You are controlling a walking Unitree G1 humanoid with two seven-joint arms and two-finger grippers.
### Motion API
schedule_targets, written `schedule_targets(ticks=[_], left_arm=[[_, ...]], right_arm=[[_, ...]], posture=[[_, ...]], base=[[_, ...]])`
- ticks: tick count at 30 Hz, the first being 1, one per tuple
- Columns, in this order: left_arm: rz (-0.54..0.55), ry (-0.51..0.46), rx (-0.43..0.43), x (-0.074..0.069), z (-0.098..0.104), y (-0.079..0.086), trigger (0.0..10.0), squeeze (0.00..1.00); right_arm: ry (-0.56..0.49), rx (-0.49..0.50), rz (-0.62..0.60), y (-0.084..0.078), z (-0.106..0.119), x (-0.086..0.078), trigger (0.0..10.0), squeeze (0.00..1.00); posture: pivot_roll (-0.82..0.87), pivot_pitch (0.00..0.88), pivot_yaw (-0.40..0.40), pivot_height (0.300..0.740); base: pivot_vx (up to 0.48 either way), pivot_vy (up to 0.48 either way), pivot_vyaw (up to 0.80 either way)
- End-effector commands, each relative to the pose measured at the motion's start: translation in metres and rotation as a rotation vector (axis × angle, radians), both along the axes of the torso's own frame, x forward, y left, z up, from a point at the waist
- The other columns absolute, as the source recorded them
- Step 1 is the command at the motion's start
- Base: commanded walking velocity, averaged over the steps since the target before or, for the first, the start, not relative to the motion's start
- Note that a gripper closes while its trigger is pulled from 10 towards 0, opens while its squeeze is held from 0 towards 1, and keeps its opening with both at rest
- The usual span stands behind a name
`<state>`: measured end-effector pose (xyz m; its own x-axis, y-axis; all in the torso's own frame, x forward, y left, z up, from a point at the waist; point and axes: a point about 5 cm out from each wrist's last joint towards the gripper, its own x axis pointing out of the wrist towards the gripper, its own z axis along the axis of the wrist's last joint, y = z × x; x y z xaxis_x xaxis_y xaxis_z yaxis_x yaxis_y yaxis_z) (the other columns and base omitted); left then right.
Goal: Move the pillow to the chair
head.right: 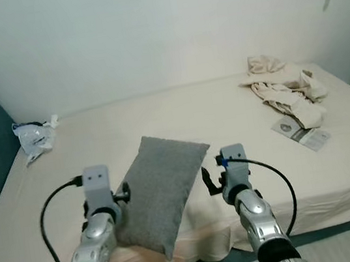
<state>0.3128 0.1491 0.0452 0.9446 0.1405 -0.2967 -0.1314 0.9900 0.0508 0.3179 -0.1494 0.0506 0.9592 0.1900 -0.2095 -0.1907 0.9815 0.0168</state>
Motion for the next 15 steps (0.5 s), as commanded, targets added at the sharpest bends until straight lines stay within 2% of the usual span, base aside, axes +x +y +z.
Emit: schedule_targets(ticks=[1, 2, 4, 6, 7, 8, 10, 12, 15], left_arm=[[0.05, -0.027, 0.015, 0.003, 0.004, 0.011, 10.0, 0.0], [0.07, -0.034, 0.003, 0.004, 0.006, 0.014, 10.0, 0.0], [0.1, -0.03, 0.034, 0.006, 0.007, 0.019, 10.0, 0.0], [0.12, 0.002, 0.002, 0.005, 0.004, 0.022, 10.0, 0.0], [0.096, 0.017, -0.054, 0.003, 0.001, 0.022, 10.0, 0.0], [0.096, 0.017, -0.054, 0.003, 0.001, 0.022, 10.0, 0.0], [0.014, 0.013, -0.098, 0.001, 0.0, 0.02, 10.0, 0.0], [-0.039, 0.025, -0.011, -0.002, -0.005, 0.02, 10.0, 0.0], [-0.106, -0.047, 0.057, -0.004, 0.0, 0.016, 10.0, 0.0]], right_arm=[[0.005, -0.015, 0.0, 0.0, -0.003, -0.001, 10.0, 0.0], [0.002, -0.028, -0.002, -0.001, -0.002, 0.0, 10.0, 0.0], [-0.002, -0.06, -0.011, -0.002, -0.002, 0.001, 10.0, 0.0], [-0.014, -0.079, -0.026, -0.004, -0.002, 0.0, 10.0, 0.0], [-0.013, -0.072, -0.035, -0.005, -0.003, -0.001, 10.0, 0.0], [-0.013, -0.072, -0.035, -0.005, -0.003, -0.001, 10.0, 0.0], [-0.008, -0.047, -0.055, -0.007, -0.005, -0.002, 10.0, 0.0], [0.005, -0.007, -0.107, -0.014, -0.008, -0.003, 10.0, 0.0], [0.033, 0.057, -0.159, -0.02, -0.012, -0.004, 10.0, 0.0]], posture=[[0.01, 0.054, 0.01, 0.74], [0.01, 0.046, 0.009, 0.74], [0.01, 0.049, 0.008, 0.74], [0.01, 0.045, 0.01, 0.74], [0.01, 0.047, 0.013, 0.74], [0.01, 0.047, 0.013, 0.74], [0.01, 0.046, 0.013, 0.74], [0.01, 0.046, 0.014, 0.74], [0.02, 0.038, 0.02, 0.74]], base=[[0.0, 0.0, 0.0], [0.0, 0.0, 0.0], [0.0, 0.0, 0.0], [0.0, 0.0, 0.0], [0.0, 0.0, 0.0], [0.0, 0.0, 0.0], [0.0, 0.0, 0.0], [0.0, 0.0, 0.0], [0.0, 0.0, 0.0]])
